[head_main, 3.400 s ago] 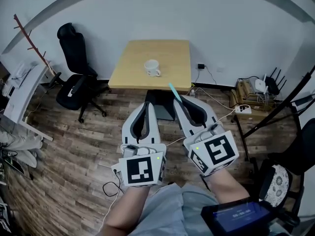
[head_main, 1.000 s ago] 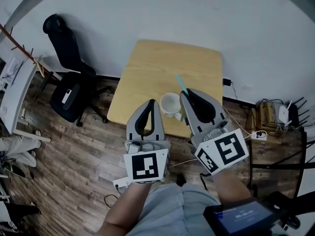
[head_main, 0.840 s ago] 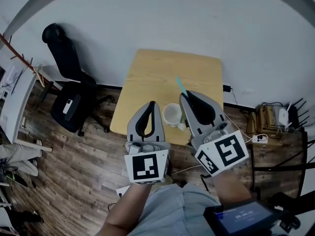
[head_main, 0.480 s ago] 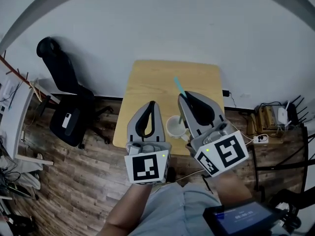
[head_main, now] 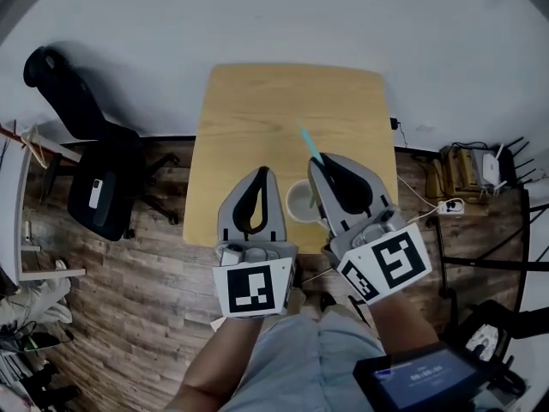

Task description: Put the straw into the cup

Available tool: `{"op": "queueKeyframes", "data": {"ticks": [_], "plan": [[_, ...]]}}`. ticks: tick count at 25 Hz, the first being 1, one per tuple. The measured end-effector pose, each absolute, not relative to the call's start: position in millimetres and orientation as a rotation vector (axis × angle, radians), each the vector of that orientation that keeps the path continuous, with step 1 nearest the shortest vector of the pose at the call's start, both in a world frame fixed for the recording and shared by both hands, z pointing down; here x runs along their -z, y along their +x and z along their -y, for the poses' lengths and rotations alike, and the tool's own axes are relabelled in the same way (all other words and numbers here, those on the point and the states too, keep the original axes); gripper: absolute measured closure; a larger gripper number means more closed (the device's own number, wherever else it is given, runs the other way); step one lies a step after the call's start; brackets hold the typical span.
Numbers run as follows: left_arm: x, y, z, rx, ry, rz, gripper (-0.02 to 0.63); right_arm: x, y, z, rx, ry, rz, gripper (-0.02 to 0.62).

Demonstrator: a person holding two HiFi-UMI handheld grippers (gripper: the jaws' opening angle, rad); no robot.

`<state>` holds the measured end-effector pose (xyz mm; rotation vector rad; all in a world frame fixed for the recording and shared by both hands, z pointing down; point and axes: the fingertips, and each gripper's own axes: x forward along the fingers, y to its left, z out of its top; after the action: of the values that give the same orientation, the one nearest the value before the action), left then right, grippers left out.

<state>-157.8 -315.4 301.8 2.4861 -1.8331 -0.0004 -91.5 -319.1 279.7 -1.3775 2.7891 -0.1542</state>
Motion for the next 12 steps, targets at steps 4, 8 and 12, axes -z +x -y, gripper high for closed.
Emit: {"op": "queueKeyframes", "data": {"ticks": [4,8,12], "plan": [[-333.4,-151.3,324.1,-0.046,2.466,1.768,0.607,-317.4,-91.0,326.9,0.248,-1.418,-2.812,0.572],[-358.8,-148.5,332.2,-0.088,2.449,1.72,0.607,-347.2,-92.2,334.7,0.329,-1.445,-2.818,0.572],[-383.2,-148.1,335.0,-0.116,2.421,1.689,0.607,-374.9,-93.3,335.1,0.393,-1.463,-2.829,0.572]]}}
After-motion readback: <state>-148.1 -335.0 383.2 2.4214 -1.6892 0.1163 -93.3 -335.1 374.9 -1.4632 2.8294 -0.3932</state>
